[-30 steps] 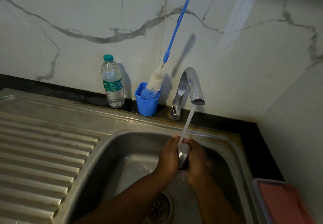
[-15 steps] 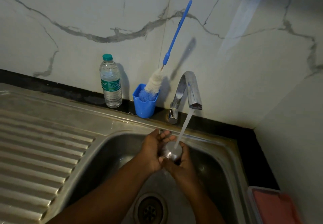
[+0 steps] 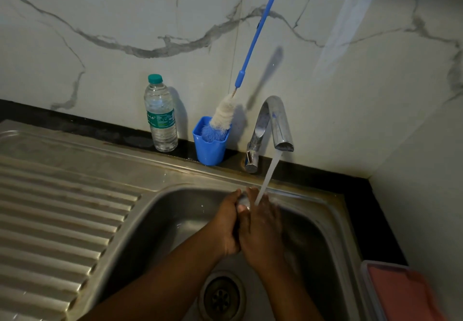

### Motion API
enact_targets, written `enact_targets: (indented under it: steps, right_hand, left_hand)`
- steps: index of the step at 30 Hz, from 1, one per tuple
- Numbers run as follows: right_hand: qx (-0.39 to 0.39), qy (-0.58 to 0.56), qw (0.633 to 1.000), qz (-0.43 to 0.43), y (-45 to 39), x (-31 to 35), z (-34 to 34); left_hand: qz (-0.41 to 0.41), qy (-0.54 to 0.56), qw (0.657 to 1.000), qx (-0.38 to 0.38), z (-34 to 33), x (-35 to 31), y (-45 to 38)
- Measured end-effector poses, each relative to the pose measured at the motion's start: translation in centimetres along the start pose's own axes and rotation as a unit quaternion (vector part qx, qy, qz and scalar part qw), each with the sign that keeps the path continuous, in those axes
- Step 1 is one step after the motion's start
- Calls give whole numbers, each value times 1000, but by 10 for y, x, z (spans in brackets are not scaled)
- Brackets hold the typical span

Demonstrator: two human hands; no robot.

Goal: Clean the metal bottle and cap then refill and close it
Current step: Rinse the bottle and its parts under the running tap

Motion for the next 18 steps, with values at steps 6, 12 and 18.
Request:
enact_targets:
  steps: [6, 12, 18]
  right_hand:
    - [-25, -321, 947, -4, 3, -6, 0]
    - [-80, -525, 844, -76, -9, -25, 13]
    - [32, -698, 699, -153, -13, -17, 14]
  left_hand:
    - [-8, 54, 998, -20, 6, 0, -4]
    - [-27, -12, 996, 78, 2, -1, 1]
    - [-223, -409, 880, 97, -6, -1, 5]
Point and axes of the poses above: each hand's wrist, its own y-axis away from the middle knuckle, its own z-axis out of the back of the hand, x = y × z, the point moved 1 cm from there along -y, towards the middle knuckle, and after that the axes turned 11 degrees about x, right-handed, at the moved point
